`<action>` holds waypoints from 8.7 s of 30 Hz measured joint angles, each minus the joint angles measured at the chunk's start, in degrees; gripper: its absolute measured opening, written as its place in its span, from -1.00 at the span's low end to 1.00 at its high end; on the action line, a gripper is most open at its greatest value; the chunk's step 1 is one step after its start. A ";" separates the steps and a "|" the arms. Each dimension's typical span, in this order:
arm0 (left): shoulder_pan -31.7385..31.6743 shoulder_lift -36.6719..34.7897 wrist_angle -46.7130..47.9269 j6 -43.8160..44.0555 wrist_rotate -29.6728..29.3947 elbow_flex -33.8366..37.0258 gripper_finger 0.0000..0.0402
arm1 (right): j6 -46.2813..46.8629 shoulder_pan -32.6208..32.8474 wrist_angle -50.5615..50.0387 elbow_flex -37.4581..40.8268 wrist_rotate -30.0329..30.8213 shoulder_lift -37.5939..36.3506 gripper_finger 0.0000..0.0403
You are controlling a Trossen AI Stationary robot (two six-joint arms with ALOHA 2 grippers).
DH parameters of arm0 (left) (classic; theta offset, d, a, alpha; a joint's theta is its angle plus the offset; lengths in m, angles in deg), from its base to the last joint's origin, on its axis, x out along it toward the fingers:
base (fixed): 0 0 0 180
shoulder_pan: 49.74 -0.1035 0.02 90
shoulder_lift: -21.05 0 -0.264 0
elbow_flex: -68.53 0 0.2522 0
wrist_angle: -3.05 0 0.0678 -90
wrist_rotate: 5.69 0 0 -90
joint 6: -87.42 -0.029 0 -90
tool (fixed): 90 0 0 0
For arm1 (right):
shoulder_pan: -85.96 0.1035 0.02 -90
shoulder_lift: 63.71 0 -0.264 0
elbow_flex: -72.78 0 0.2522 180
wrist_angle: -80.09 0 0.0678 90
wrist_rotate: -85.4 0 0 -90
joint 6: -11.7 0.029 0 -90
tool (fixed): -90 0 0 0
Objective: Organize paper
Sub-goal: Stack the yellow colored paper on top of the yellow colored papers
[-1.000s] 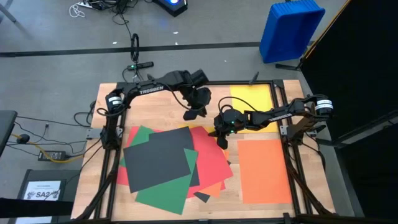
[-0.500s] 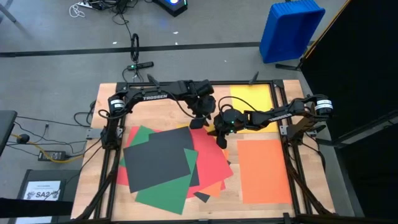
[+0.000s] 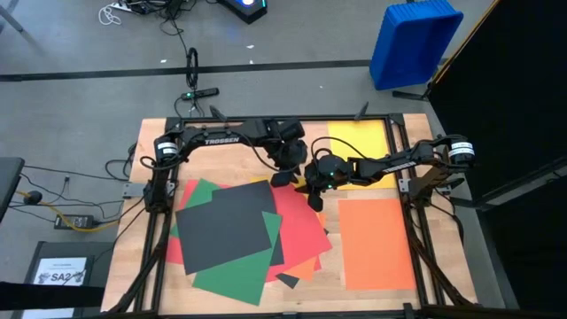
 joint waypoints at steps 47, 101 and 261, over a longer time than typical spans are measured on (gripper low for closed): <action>-0.08 4.23 16.02 -10.99 -9.75 -20.08 -1.00 | 0.30 1.64 -16.25 -0.09 4.57 -14.63 0.06; -14.09 -6.49 11.33 -4.34 1.72 -9.77 -0.54 | 1.64 -1.51 -23.71 0.00 13.29 -17.43 -1.00; -8.19 -4.60 -70.40 38.93 -8.48 27.75 -1.00 | -2.17 -40.35 -58.53 0.02 30.19 -15.15 -0.76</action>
